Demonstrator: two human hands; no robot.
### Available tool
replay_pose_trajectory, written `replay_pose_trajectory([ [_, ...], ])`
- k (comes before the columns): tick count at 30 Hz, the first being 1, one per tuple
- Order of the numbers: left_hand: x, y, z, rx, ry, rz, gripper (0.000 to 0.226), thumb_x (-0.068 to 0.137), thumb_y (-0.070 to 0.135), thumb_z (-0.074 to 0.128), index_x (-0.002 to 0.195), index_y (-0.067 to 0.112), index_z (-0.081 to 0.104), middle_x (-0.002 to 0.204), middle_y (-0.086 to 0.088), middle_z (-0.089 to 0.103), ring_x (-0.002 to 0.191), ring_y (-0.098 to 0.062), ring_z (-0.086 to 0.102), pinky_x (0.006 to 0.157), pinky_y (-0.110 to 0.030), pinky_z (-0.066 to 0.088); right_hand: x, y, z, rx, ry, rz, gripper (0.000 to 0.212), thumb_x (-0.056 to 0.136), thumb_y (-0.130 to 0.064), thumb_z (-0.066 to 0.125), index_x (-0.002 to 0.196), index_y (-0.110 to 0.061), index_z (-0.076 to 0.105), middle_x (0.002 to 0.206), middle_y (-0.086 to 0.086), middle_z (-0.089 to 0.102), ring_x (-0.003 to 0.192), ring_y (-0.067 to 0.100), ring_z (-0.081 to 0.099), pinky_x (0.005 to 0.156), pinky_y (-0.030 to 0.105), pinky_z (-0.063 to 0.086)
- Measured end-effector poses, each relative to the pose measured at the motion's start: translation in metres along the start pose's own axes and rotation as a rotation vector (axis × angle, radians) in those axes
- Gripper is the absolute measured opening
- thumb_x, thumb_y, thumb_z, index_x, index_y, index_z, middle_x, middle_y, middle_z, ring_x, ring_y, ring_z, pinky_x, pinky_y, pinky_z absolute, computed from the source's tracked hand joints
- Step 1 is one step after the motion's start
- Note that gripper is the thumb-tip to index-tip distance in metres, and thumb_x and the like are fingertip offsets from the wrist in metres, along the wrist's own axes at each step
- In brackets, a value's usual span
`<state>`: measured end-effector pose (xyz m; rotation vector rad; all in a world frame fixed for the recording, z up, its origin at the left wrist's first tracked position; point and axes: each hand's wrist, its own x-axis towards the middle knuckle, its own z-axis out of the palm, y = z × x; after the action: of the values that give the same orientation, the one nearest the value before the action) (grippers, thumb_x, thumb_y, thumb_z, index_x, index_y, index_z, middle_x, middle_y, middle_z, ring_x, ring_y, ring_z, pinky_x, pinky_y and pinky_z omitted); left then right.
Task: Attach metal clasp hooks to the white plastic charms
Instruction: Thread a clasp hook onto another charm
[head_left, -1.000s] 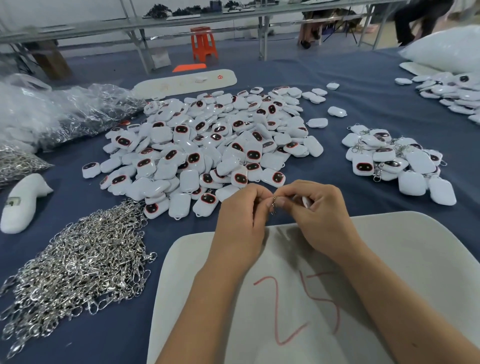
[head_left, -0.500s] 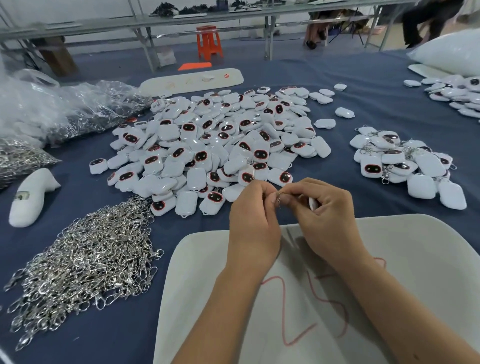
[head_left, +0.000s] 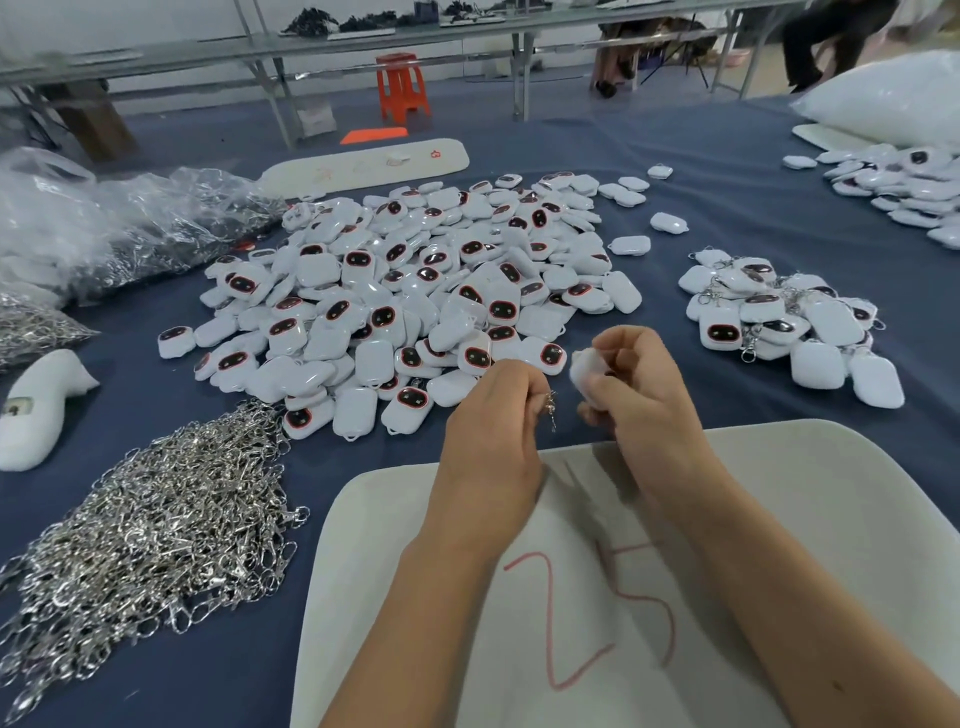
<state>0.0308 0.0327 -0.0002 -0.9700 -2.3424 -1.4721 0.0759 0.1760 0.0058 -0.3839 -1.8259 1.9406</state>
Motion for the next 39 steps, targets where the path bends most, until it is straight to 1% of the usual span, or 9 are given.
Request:
replay_pose_trajectory([
  [2,0.0,0.0,0.0,-0.021,-0.012,0.011,0.019,0.092,0.0,0.045,0.085,0.018,0.049,0.081,0.007,0.054,0.078,-0.019,0.05,0.067,-0.037,0.043,0.001,-0.001,-0.003,0.002,0.031,-0.034,0.02,0.087,-0.018,0.076,0.105,-0.018,0.067,0.083,-0.005,0.063,0.068,0.01,0.053,0.058,0.021,0.048],
  [4,0.001,0.0,-0.001,-0.027,-0.021,0.01,0.021,0.092,-0.003,0.046,0.085,0.016,0.049,0.081,0.006,0.054,0.078,-0.02,0.05,0.066,-0.038,0.042,0.002,-0.001,-0.006,0.018,0.025,-0.039,0.007,0.094,-0.014,0.076,0.097,-0.019,0.075,0.073,0.0,0.057,0.063,0.016,0.047,0.052,0.023,0.042],
  [10,0.0,0.001,-0.003,-0.009,-0.041,0.023,0.018,0.094,-0.002,0.047,0.086,0.014,0.051,0.081,0.004,0.053,0.077,-0.02,0.049,0.066,-0.039,0.041,-0.001,-0.001,-0.004,-0.074,-0.006,-0.06,0.013,0.092,-0.011,0.074,0.09,-0.023,0.079,0.059,-0.002,0.048,0.051,0.016,0.037,0.043,0.024,0.032],
  [17,-0.001,-0.001,-0.003,0.016,-0.059,0.003,0.018,0.096,0.0,0.049,0.087,0.015,0.051,0.082,0.003,0.054,0.077,-0.021,0.049,0.066,-0.042,0.042,0.001,-0.002,-0.007,-0.138,-0.014,-0.054,0.011,0.08,-0.029,0.075,0.089,-0.026,0.081,0.058,-0.009,0.051,0.053,0.015,0.038,0.048,0.024,0.033],
  [22,-0.001,-0.002,0.002,0.117,-0.087,-0.007,0.028,0.082,-0.011,0.051,0.084,0.017,0.047,0.081,0.002,0.052,0.075,-0.023,0.045,0.063,-0.041,0.039,0.002,0.0,-0.008,-0.228,0.01,-0.063,0.01,0.082,-0.019,0.076,0.085,-0.028,0.081,0.058,-0.007,0.055,0.053,0.011,0.039,0.049,0.022,0.034],
  [25,-0.002,-0.003,0.002,0.181,-0.12,0.016,0.039,0.071,-0.014,0.051,0.084,0.021,0.042,0.08,0.003,0.048,0.071,-0.02,0.038,0.059,-0.034,0.03,0.001,0.0,-0.008,-0.305,0.023,-0.081,0.015,0.083,-0.016,0.077,0.082,-0.031,0.08,0.059,-0.003,0.06,0.053,0.008,0.042,0.05,0.019,0.037],
  [28,-0.003,-0.005,0.004,0.231,-0.165,0.012,0.037,0.072,-0.014,0.052,0.087,0.019,0.047,0.084,0.001,0.051,0.073,-0.02,0.041,0.061,-0.035,0.032,0.001,-0.001,-0.007,-0.38,0.025,-0.061,0.015,0.081,-0.014,0.077,0.078,-0.029,0.08,0.068,0.007,0.07,0.058,0.011,0.052,0.057,0.025,0.044],
  [35,-0.005,-0.004,0.007,0.282,-0.15,0.0,0.035,0.073,-0.011,0.053,0.087,0.02,0.046,0.084,0.002,0.051,0.073,-0.015,0.035,0.06,-0.032,0.021,-0.002,-0.003,-0.006,-0.416,0.032,-0.057,0.016,0.08,-0.013,0.077,0.078,-0.029,0.079,0.068,-0.004,0.073,0.061,0.008,0.059,0.061,0.024,0.051],
  [39,-0.006,0.0,0.009,0.229,-0.121,-0.082,0.035,0.075,-0.012,0.047,0.08,0.023,0.041,0.082,0.007,0.045,0.074,-0.012,0.036,0.063,-0.029,0.032,-0.006,-0.002,-0.001,-0.388,0.058,-0.106,0.013,0.082,-0.015,0.078,0.082,-0.028,0.077,0.065,-0.01,0.069,0.057,0.004,0.057,0.057,0.016,0.048],
])
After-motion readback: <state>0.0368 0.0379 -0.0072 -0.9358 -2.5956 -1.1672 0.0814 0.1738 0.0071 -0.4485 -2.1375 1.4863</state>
